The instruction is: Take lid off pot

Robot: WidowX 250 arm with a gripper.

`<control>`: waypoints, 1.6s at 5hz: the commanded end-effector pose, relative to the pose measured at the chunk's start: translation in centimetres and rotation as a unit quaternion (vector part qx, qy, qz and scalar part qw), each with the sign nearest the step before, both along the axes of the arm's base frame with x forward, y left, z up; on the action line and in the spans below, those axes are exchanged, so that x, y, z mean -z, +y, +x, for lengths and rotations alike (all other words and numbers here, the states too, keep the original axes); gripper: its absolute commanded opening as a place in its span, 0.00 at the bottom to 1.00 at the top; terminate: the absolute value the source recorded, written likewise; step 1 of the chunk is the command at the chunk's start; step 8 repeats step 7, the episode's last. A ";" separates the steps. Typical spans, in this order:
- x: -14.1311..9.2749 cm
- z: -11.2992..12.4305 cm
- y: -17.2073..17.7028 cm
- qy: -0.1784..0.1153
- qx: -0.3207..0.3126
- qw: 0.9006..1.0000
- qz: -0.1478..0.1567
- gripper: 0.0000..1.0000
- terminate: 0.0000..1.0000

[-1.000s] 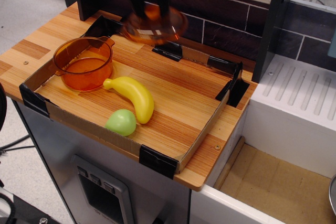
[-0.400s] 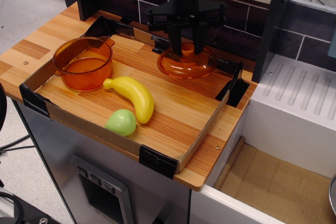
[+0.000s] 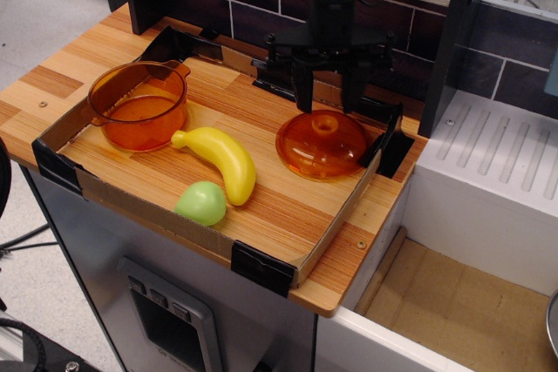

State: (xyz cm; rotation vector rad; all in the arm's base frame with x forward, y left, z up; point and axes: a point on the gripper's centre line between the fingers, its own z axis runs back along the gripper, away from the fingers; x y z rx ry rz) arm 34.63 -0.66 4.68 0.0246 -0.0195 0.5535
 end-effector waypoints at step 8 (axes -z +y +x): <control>-6.9 -0.6 1.7 -0.050 0.029 0.998 0.008 1.00 1.00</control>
